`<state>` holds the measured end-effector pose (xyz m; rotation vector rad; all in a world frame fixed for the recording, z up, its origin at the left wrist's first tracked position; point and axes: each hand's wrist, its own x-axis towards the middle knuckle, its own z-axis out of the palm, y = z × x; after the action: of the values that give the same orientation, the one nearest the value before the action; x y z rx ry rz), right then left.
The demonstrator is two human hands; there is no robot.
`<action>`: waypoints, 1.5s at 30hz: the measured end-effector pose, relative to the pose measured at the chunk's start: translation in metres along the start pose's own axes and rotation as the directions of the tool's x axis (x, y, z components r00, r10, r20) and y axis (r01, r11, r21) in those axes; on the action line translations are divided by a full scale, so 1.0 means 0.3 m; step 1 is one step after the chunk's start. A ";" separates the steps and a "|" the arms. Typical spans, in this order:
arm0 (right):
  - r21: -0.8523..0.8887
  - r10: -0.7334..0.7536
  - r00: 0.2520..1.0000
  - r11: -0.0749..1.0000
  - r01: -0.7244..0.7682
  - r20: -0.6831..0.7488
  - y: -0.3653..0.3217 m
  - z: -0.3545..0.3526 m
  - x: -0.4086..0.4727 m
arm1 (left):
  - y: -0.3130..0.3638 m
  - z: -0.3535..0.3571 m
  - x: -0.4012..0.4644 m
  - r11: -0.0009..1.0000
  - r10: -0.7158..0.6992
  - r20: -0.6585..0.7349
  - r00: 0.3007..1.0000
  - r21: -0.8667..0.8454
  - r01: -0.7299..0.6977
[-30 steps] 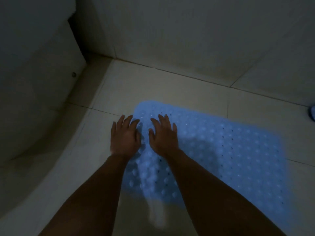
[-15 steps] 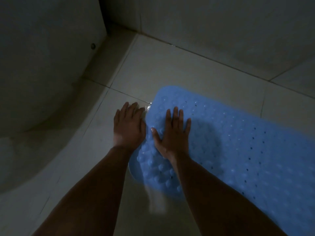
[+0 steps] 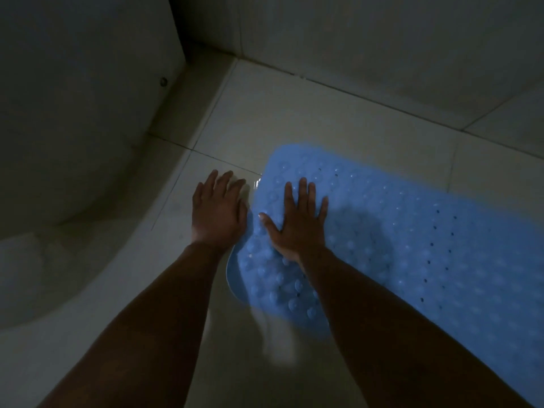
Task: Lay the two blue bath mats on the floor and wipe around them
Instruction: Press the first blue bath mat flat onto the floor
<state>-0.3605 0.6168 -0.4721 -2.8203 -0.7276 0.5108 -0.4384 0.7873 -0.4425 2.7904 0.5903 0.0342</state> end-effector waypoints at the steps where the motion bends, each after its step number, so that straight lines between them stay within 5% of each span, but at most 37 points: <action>1: 0.071 0.010 1.000 0.997 -0.011 0.012 -0.002 -0.026 0.006 | 0.015 -0.008 -0.002 1.000 0.026 0.009 1.000 0.008 -0.026; 5: 0.368 0.024 0.993 0.930 0.021 -0.117 0.049 -0.166 0.027 | 0.106 -0.007 0.014 0.996 0.088 0.096 0.992 -0.021 -0.086; 13: 0.335 0.025 0.893 0.931 0.142 -0.449 0.303 -0.213 0.062 | 0.249 0.194 0.019 0.949 0.256 0.189 0.948 0.136 -0.283; 34: 0.356 0.065 0.887 0.927 0.115 -0.456 0.402 -0.247 0.087 | 0.252 0.231 0.010 0.943 0.260 0.173 0.950 0.164 -0.288; 41: 0.308 0.067 0.890 0.948 0.085 -0.451 0.366 -0.294 0.018 | 0.259 0.143 0.044 0.957 0.246 0.342 0.907 0.062 -0.283; 45: 0.297 0.064 0.869 0.950 0.098 -0.490 0.322 -0.301 -0.007 | 0.228 0.095 -0.037 0.959 0.257 0.249 0.934 0.056 -0.278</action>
<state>-0.2867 0.5241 -0.4131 -2.4737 -0.5073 -0.1073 -0.4196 0.7153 -0.4499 2.8816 0.1532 -0.2762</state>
